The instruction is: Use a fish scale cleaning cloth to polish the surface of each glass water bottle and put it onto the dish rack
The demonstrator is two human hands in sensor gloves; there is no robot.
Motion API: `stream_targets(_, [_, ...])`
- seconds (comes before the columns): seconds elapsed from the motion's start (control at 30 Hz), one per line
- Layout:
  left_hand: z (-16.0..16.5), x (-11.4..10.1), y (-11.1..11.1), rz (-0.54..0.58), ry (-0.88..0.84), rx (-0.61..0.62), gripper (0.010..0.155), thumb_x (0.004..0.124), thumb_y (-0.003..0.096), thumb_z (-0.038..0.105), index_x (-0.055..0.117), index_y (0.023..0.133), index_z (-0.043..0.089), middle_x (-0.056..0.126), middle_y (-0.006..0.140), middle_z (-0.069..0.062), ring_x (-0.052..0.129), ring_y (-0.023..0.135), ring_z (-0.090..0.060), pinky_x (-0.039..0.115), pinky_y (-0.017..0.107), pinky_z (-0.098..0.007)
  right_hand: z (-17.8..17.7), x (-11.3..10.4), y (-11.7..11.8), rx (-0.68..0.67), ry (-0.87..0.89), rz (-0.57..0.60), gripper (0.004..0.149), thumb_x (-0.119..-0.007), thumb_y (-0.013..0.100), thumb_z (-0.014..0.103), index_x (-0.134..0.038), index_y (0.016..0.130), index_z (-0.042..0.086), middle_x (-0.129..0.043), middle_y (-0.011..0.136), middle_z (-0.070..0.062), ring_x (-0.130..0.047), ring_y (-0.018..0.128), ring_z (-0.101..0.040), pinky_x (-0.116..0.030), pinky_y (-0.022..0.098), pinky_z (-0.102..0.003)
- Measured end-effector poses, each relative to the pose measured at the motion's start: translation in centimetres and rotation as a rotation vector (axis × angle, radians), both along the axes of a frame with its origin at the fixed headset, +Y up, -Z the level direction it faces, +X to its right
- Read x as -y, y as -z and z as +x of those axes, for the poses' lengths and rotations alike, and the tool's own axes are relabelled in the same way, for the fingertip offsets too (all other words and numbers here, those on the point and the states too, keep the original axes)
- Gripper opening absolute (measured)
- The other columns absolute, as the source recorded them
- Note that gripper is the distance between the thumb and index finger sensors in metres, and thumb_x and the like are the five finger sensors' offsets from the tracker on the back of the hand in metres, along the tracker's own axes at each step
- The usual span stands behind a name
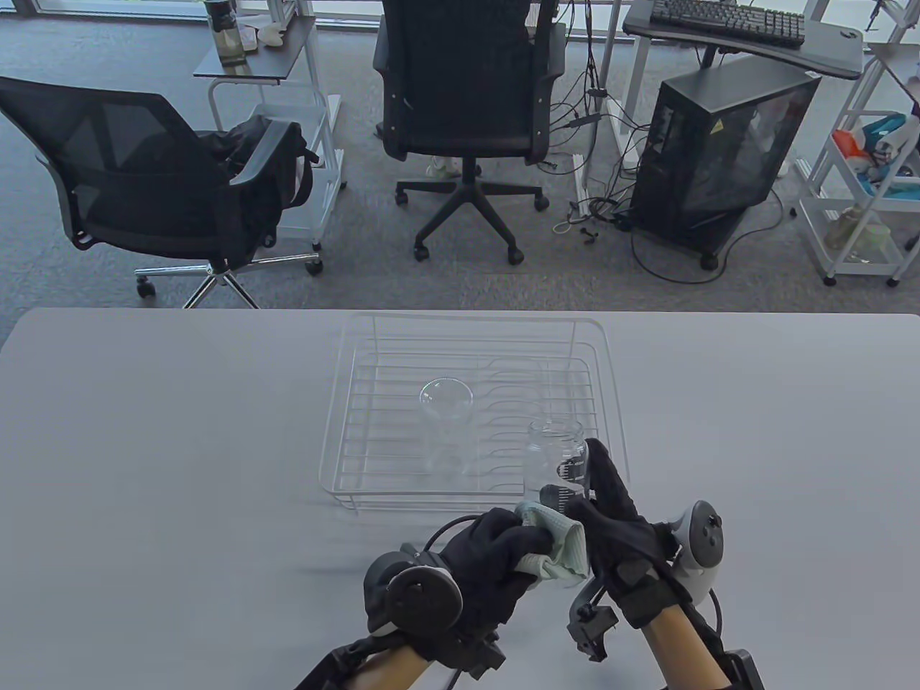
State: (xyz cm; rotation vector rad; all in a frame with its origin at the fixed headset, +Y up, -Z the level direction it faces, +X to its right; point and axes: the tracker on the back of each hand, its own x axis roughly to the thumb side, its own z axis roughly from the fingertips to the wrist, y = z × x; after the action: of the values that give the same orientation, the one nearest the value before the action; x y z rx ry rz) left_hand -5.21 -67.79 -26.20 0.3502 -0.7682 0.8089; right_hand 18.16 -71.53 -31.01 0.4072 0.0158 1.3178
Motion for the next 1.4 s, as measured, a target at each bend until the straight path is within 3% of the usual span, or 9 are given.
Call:
stream_targets(0.13, [-0.5,-0.3,0.2,-0.006,-0.037,-0.018,0.041,0.082,0.0556,0.035,0.071,0.095,0.035,0.080,0.084,-0.010,0.093,0.063,-0.029,0.082,0.053,-0.050,-0.5,0.1,0.0,-0.043,0.034,-0.025,0.088,-0.078,0.055,0.048,-0.027,0.110,0.003,-0.035,0.110,-0.022,-0.065,0.088,-0.056,-0.064,0.056,-0.067])
stream_targets(0.27, [-1.9,-0.6,0.8,-0.032,-0.145,-0.046,0.041,0.081,0.0558,0.036,0.069,0.095,0.036,0.079,0.084,-0.009,0.092,0.063,-0.028,0.082,0.053,-0.050,-1.2,0.4,-0.1,-0.153,0.040,-0.046,0.079,-0.072,0.058,0.049,-0.030,0.113,0.011,-0.036,0.110,-0.030,-0.059,0.092,-0.054,-0.059,0.061,-0.063])
stream_targets(0.43, [-3.7,-1.7,1.6,-0.064,-0.269,-0.090,0.041,0.081,0.0563,0.035,0.069,0.095,0.035,0.079,0.085,-0.009,0.092,0.064,-0.028,0.081,0.054,-0.050,-2.7,1.3,-0.4,-0.340,0.073,-0.089,0.078,-0.069,0.060,0.050,-0.020,0.114,0.023,-0.038,0.113,-0.027,-0.053,0.092,-0.051,-0.056,0.061,-0.060])
stream_targets(0.53, [-4.5,-2.1,1.9,-0.083,-0.314,-0.104,0.041,0.081,0.0564,0.035,0.069,0.095,0.035,0.079,0.085,-0.009,0.091,0.064,-0.029,0.081,0.054,-0.051,-3.7,2.2,-0.6,-0.501,0.152,-0.166,0.076,-0.068,0.062,0.050,-0.014,0.112,0.037,-0.023,0.118,-0.015,-0.048,0.093,-0.060,-0.055,0.058,-0.069])
stream_targets(0.6, [-4.6,-2.0,1.9,-0.081,-0.307,-0.108,0.041,0.080,0.0565,0.035,0.069,0.096,0.035,0.079,0.085,-0.009,0.091,0.064,-0.029,0.081,0.054,-0.051,-4.1,2.5,-0.7,-0.521,0.188,-0.186,0.076,-0.069,0.062,0.048,-0.012,0.111,0.041,-0.016,0.118,-0.011,-0.047,0.094,-0.066,-0.057,0.053,-0.076])
stream_targets(0.73, [-4.6,-1.9,2.0,-0.102,-0.310,-0.104,0.041,0.080,0.0567,0.035,0.069,0.096,0.035,0.078,0.085,-0.010,0.092,0.064,-0.029,0.081,0.054,-0.051,-3.8,2.3,-0.5,-0.484,0.169,-0.166,0.076,-0.071,0.061,0.047,-0.014,0.111,0.040,-0.018,0.117,-0.011,-0.060,0.090,-0.061,-0.063,0.052,-0.074])
stream_targets(0.83, [-4.2,-1.7,2.0,-0.106,-0.294,-0.088,0.041,0.080,0.0566,0.035,0.069,0.096,0.035,0.079,0.086,-0.010,0.092,0.064,-0.029,0.082,0.053,-0.051,-3.2,1.5,-0.4,-0.343,0.096,-0.089,0.076,-0.075,0.059,0.047,-0.021,0.111,0.039,-0.023,0.116,-0.012,-0.062,0.087,-0.059,-0.064,0.053,-0.071])
stream_targets(1.17, [-0.5,-0.6,0.4,-0.026,-0.016,0.027,0.040,0.082,0.0552,0.034,0.073,0.094,0.035,0.080,0.085,-0.011,0.093,0.062,-0.029,0.082,0.052,-0.051,-0.6,1.0,0.0,-0.079,0.098,-0.071,0.084,-0.081,0.055,0.052,-0.027,0.113,0.024,-0.032,0.116,-0.005,-0.064,0.086,-0.053,-0.064,0.056,-0.067])
stream_targets(1.4, [-0.5,-0.5,0.2,0.004,-0.036,0.003,0.040,0.082,0.0553,0.036,0.071,0.094,0.036,0.080,0.084,-0.008,0.093,0.063,-0.028,0.082,0.053,-0.050,-1.1,1.0,0.0,-0.156,0.048,-0.097,0.093,-0.078,0.055,0.056,-0.017,0.113,0.016,-0.028,0.113,-0.025,-0.058,0.085,-0.050,-0.059,0.057,-0.063])
